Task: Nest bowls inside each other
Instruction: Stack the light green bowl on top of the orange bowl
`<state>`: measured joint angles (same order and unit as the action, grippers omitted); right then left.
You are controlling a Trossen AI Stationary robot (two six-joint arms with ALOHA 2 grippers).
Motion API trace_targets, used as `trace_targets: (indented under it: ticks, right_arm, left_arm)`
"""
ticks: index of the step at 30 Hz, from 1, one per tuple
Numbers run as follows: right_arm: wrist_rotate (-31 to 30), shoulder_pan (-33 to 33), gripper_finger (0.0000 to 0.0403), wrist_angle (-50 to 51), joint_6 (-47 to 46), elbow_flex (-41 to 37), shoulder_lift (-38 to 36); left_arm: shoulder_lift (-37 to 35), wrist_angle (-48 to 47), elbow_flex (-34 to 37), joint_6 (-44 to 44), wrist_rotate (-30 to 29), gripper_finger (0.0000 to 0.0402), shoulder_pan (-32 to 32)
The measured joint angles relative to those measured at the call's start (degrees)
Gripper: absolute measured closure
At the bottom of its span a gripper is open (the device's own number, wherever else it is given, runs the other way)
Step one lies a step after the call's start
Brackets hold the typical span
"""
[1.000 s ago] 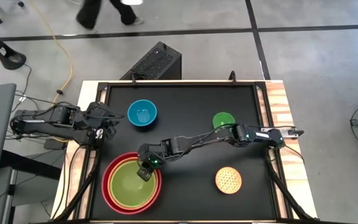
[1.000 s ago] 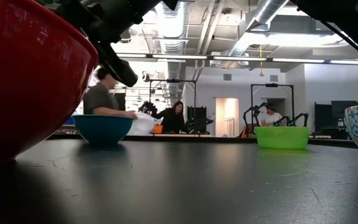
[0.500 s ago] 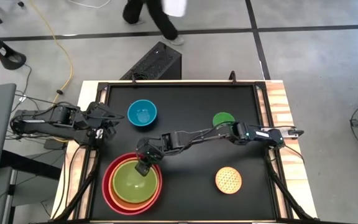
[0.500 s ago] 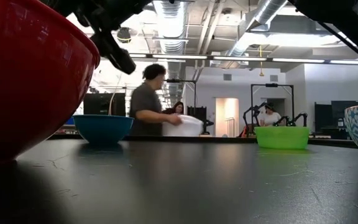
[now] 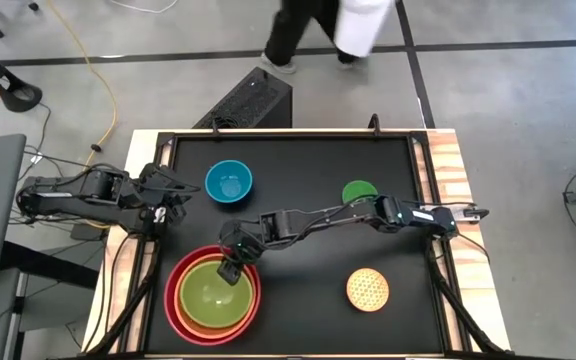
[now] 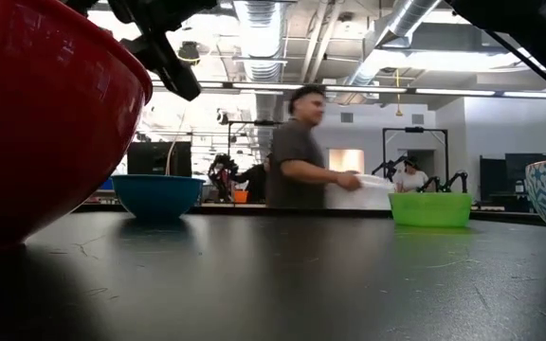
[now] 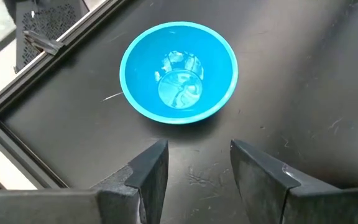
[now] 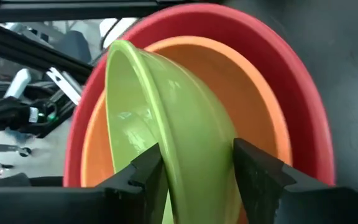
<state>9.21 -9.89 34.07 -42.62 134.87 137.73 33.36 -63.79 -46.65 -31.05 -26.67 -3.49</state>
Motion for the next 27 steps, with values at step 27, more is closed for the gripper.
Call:
trace_targets:
  ticks: [27]
  right_arm:
    - [2.74,3.31,0.0154,4.18,2.26,-0.04,-3.53]
  left_arm:
    - [0.00,0.22,0.00,-1.88,2.20,0.0239,-0.01]
